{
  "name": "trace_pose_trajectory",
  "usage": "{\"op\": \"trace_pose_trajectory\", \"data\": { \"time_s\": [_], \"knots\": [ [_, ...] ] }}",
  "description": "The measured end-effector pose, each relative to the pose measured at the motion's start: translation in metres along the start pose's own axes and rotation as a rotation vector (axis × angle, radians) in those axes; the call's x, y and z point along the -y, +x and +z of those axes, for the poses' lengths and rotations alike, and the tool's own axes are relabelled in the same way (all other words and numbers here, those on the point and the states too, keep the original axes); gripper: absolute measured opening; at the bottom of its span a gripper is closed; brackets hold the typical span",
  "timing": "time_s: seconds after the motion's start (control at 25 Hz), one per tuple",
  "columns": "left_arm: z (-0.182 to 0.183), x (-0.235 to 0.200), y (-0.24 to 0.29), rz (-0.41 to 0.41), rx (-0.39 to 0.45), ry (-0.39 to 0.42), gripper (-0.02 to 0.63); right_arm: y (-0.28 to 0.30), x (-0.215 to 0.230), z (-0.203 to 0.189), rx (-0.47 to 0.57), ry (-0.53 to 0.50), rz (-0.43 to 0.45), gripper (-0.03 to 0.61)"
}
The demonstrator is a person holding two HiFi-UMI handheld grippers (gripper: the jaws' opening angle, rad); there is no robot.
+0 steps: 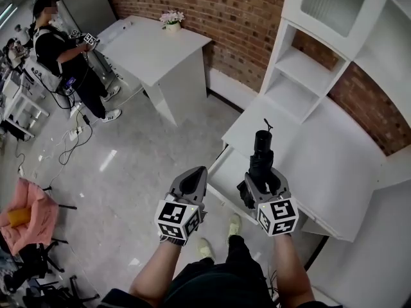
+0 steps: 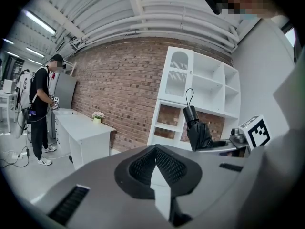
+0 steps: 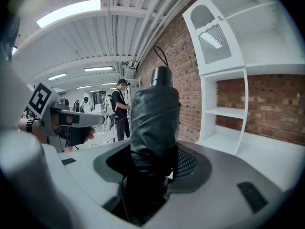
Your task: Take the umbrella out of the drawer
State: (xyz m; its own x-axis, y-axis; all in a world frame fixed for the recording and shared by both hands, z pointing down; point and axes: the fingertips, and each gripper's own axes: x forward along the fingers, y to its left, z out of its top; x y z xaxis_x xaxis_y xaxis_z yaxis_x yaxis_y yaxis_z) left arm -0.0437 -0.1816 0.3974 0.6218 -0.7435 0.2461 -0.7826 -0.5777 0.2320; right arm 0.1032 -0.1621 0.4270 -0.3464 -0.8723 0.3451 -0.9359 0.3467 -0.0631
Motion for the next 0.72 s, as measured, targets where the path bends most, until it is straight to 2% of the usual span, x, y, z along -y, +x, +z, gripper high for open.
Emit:
{"op": "trace_pose_trajectory", "data": {
  "time_s": [0.36, 0.52, 0.72],
  "knots": [
    [0.055, -0.01, -0.033, 0.029, 0.07, 0.023, 0.006, -0.031, -0.019, 0.067, 0.128, -0.057, -0.015, 0.213],
    [0.068, -0.006, -0.051, 0.022, 0.072, 0.013, 0.006, -0.049, -0.029, 0.082, 0.152, -0.057, -0.02, 0.213],
    [0.084, 0.001, -0.061, 0.008, 0.093, 0.051, 0.006, -0.064, -0.032, 0.109, 0.199, -0.079, -0.038, 0.213]
  ]
}}
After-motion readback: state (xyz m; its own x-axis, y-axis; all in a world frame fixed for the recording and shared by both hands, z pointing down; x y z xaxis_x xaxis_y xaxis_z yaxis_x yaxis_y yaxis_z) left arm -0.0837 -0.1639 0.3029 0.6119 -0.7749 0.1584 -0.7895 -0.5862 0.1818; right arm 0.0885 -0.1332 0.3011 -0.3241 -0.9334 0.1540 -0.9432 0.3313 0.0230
